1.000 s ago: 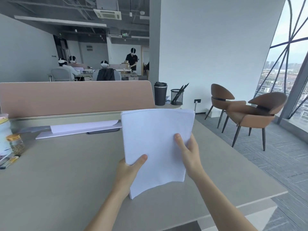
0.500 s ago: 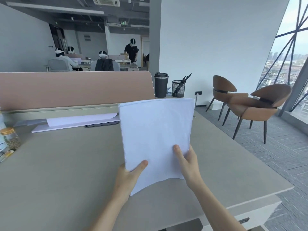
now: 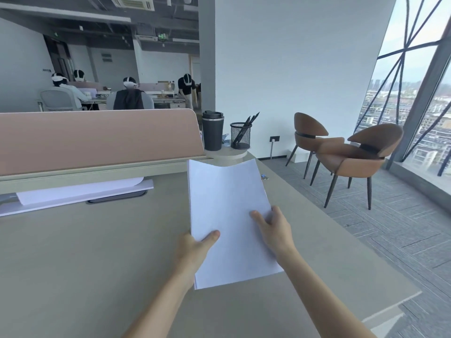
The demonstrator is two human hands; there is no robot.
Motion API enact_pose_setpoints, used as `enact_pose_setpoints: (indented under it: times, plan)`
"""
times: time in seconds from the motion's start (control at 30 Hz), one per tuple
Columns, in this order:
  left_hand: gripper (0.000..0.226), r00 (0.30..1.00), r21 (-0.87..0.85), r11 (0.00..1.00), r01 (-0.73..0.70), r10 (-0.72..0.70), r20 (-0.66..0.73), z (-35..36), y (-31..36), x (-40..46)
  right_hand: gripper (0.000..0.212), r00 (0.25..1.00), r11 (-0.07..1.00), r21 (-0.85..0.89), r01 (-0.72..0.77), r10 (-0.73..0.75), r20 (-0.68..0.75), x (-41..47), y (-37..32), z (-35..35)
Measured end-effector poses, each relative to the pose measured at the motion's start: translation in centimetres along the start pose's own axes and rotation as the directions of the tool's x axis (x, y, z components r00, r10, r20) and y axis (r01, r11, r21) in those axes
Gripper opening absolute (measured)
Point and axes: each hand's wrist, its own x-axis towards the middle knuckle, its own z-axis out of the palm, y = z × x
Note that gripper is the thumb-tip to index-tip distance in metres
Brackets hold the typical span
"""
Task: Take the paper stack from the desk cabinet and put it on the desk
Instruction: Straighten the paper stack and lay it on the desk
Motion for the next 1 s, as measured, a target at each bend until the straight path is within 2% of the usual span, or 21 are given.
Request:
enact_pose_setpoints:
  times: [0.13,0.3,0.4,0.53,0.63,0.73,0.87,1.0]
  plan:
    - [0.019,0.998,0.0,0.998,0.068,-0.068,-0.009,3.5,-1.0,2.0,0.039,1.0,0.99,-0.14,-0.018,0.02,0.012,3.8,1.5,-1.4]
    - [0.034,0.994,0.033,0.994,0.104,-0.102,-0.039,7.4,-1.4,4.3,0.039,0.997,0.957,-0.282,-0.071,0.075,0.005,8.9,3.7,-2.8]
    - [0.039,0.993,0.115,0.987,0.111,-0.107,-0.043,9.4,-1.4,5.7,0.035,0.995,0.938,-0.334,-0.091,0.1,0.009,11.3,4.8,-3.3]
    - [0.039,0.997,0.279,0.959,0.052,-0.033,-0.073,11.8,-1.1,7.4,0.036,0.993,0.919,-0.378,-0.116,0.121,-0.012,13.8,6.2,-4.1]
    - [0.045,0.994,0.411,0.912,-0.001,0.046,-0.099,13.7,-0.3,8.8,0.034,0.99,0.879,-0.46,-0.128,0.139,-0.011,15.6,6.6,-4.7]
    - [0.064,0.993,0.555,0.832,-0.019,0.08,-0.086,15.7,-0.3,10.4,0.05,0.987,0.82,-0.556,-0.137,0.158,-0.01,17.0,6.6,-5.1]
    - [0.058,0.992,0.67,0.743,-0.004,0.089,-0.093,17.3,-1.0,12.2,0.057,0.986,0.756,-0.64,-0.141,0.167,-0.019,18.6,6.6,-5.4]
    - [0.071,0.983,0.737,0.676,0.004,0.132,-0.127,18.6,-1.6,13.0,0.06,0.989,0.704,-0.7,-0.124,0.144,-0.03,19.9,6.6,-5.3]
